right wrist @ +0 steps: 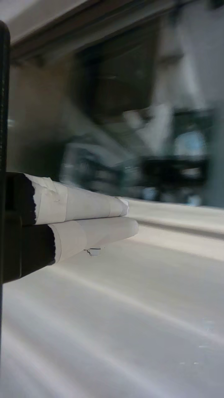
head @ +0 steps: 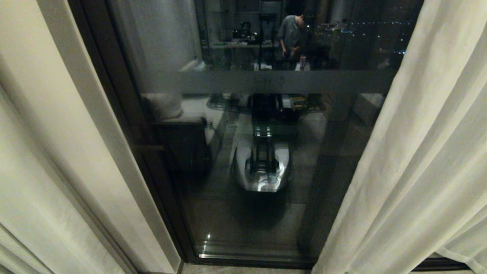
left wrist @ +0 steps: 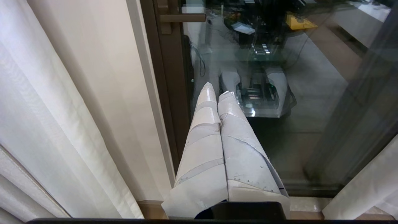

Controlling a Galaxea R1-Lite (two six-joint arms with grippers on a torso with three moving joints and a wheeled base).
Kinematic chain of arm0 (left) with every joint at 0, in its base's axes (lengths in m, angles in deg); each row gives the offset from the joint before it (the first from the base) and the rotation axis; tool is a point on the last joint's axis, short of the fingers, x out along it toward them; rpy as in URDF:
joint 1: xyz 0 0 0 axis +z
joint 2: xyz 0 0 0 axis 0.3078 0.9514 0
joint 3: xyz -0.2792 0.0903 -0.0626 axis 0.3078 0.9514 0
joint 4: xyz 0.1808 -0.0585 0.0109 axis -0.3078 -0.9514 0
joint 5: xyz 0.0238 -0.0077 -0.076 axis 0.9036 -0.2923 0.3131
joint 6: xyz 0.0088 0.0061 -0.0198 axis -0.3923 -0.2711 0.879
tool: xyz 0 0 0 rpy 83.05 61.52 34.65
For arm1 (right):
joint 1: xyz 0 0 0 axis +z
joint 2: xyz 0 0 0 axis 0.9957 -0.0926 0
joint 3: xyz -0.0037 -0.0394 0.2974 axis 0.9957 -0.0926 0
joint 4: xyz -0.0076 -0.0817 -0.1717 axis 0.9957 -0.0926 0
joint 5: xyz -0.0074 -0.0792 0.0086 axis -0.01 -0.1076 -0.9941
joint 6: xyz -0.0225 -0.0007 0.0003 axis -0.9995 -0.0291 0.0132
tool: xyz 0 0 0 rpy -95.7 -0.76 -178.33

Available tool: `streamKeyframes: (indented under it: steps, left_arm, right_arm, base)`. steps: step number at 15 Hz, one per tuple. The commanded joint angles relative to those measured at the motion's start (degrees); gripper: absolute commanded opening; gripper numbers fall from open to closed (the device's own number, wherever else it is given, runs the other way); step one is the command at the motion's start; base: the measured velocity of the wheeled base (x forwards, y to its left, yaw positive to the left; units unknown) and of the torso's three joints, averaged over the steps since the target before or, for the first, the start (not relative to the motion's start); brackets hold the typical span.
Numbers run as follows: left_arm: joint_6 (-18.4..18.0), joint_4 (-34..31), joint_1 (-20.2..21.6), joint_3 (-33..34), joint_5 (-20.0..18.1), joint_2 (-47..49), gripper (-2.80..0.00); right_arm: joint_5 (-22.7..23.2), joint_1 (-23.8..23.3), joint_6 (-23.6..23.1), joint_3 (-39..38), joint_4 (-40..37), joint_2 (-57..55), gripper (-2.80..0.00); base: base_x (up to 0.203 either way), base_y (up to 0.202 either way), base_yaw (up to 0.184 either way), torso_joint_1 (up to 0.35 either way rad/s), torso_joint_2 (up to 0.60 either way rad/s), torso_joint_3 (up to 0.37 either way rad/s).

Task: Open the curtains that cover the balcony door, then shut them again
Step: Close the inner curtains on both sides

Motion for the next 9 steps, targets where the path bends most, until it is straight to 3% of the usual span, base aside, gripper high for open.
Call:
streamKeyframes:
  steps: [1,5,9]
  left_arm:
    - [-0.02,0.01,0.01,0.0,-0.01,-0.02,-2.8]
    - [-0.02,0.07,0.01,0.0,-0.01,-0.02,-2.8]
    - [-0.02,0.01,0.01,0.0,-0.01,-0.02,-2.8]
  right_arm:
    - [-0.02,-1.88,-0.13,-0.71,-16.81,9.12,-2.8]
    - [-0.6,-2.69,-0.46,-0.75,-33.55,19.74,-2.8]
    - [-0.53,-2.25,0.94,-0.76,-35.82,27.17,-2.8]
  base:
    - [0.0,0.0,0.0,0.0,0.0,0.0]
    - [0.0,0.0,0.0,0.0,0.0,0.0]
    - [0.0,0.0,0.0,0.0,0.0,0.0]
